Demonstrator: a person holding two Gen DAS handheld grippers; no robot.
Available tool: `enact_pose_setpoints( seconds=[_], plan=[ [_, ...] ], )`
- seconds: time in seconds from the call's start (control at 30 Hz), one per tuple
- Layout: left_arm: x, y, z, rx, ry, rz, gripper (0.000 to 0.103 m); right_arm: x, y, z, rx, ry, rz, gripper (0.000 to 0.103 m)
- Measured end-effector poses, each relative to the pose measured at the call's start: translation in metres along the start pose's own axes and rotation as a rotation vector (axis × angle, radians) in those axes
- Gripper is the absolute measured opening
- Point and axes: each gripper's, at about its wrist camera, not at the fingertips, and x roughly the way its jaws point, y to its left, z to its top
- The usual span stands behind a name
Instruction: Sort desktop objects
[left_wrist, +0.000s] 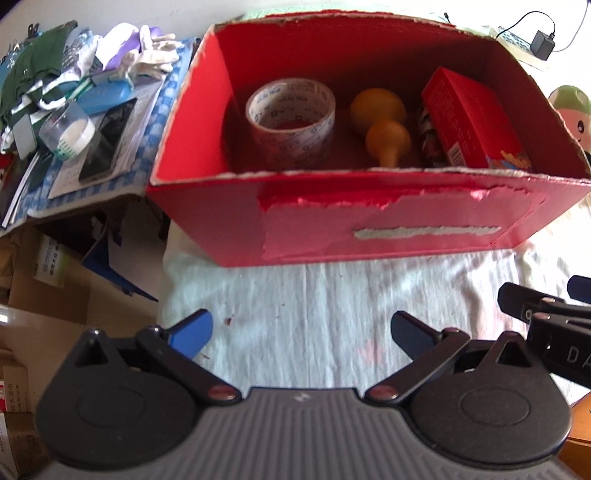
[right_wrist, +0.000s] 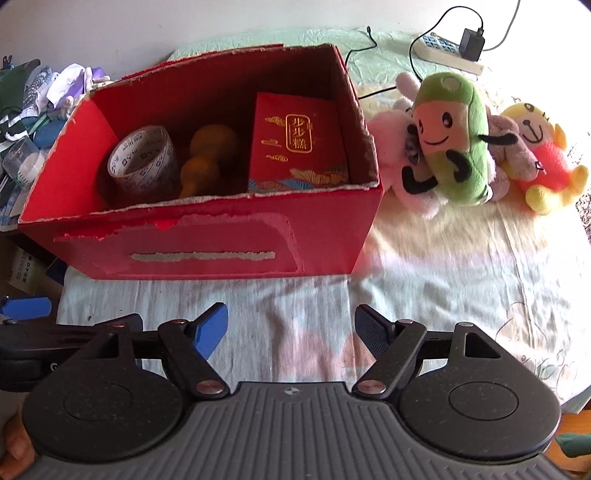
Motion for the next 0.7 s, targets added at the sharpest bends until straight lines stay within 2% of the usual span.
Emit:
enact_pose_setpoints(
  seconds=[0.13, 0.37, 0.7],
  plan=[
    [0.0021, 0.0025, -0.0044, -0.011, 0.011, 0.011, 0.102, 0.0012, 0.0064, -0.0033, -0.018, 0.004, -0.003, 0.078],
    [-0.0026, 0.0103, -0.0057, -0.027, -0.01, 0.018, 0.102, -0.003, 0.0098, -0.0036, -0.022, -0.019, 0.02, 0.078],
    [-0.0073, 0.0073, -0.0014, -0.042, -0.029, 0.022, 0.102, -0.0081, 0.0107, 0.0002, -0.021, -0.049, 0.004, 0.078]
  ],
)
